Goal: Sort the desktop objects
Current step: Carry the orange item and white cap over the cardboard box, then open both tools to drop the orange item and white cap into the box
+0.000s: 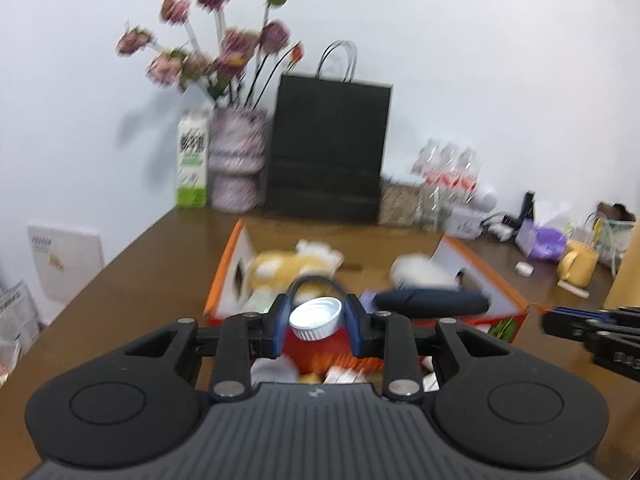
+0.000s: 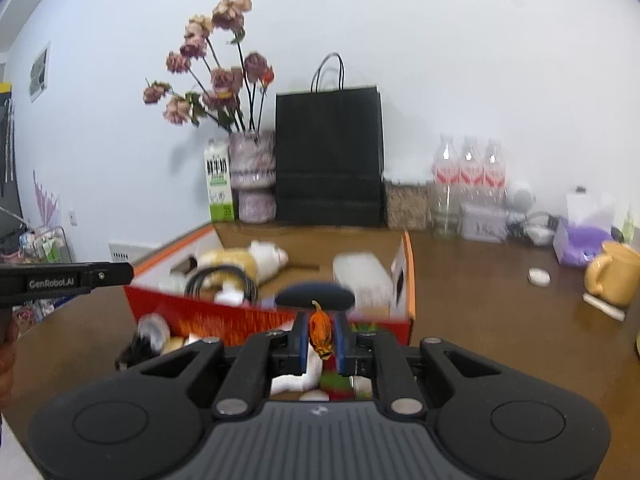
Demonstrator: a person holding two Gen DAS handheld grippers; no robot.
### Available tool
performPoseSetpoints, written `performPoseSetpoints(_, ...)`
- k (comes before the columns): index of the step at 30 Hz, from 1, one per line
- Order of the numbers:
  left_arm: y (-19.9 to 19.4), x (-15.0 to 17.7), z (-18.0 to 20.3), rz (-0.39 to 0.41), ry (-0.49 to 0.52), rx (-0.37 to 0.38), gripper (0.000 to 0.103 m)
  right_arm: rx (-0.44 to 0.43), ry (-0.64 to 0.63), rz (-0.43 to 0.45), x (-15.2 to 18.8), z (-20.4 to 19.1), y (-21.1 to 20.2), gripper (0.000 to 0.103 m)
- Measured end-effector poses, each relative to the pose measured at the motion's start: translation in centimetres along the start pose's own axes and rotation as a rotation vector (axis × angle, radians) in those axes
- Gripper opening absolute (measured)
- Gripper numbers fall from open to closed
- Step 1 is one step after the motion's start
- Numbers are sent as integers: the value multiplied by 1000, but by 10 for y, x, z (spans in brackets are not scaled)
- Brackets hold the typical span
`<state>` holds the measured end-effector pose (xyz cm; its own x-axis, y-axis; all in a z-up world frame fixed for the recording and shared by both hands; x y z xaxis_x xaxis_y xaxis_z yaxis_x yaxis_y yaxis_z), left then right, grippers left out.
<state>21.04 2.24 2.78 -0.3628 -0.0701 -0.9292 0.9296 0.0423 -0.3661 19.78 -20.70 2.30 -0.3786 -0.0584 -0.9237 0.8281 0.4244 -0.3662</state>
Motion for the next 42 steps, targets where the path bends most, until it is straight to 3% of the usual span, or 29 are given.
performPoseSetpoints(7,21,-37,34,63,4,54,30,-42,-8,57,-45,0,30,12)
performPoseSetpoints(14,79,-52,46,34,-47,-9,30,-55,3,18,-73,11,94,12)
performPoseSetpoints(20,142,-43,40,-25,-74,-87,30,-66,24,-73,-71,24,162,12)
performPoseSetpoints(23,161,-29,37,-70,-50,-83,30,-74,72,-101,-56,35,178,12)
performPoseSetpoints(35,165,-14,45,-66,18,-90,30,-83,47,-103,-48,32,176,12)
performPoseSetpoints(37,162,-15,45,-47,19,-91,34,-79,45,-100,-48,31,174,15)
performPoseSetpoints(38,159,-16,45,-33,19,-88,41,-68,39,-96,-48,31,173,16)
performPoseSetpoints(39,156,-17,45,-22,20,-88,48,-59,28,-93,-48,30,170,24)
performPoseSetpoints(40,153,-18,45,-12,22,-92,61,-55,16,-89,-48,29,167,31)
performPoseSetpoints(41,150,-20,46,1,26,-100,66,-56,9,-79,-48,29,164,48)
performPoseSetpoints(42,145,-21,45,22,29,-119,67,-47,5,-63,-49,28,160,56)
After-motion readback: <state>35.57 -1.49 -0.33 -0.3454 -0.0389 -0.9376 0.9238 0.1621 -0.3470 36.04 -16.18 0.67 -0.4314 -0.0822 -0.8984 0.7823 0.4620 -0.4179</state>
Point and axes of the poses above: each gripper's, at about its wrist camera, not at the fingertips, and y roughly the way its jaws point, z to its right, x to its underside, the point moved 5 cm from there along y, roughly the way its jaws point, and after that the axes turned 8 degrees about -x, right-handed, at the moved point
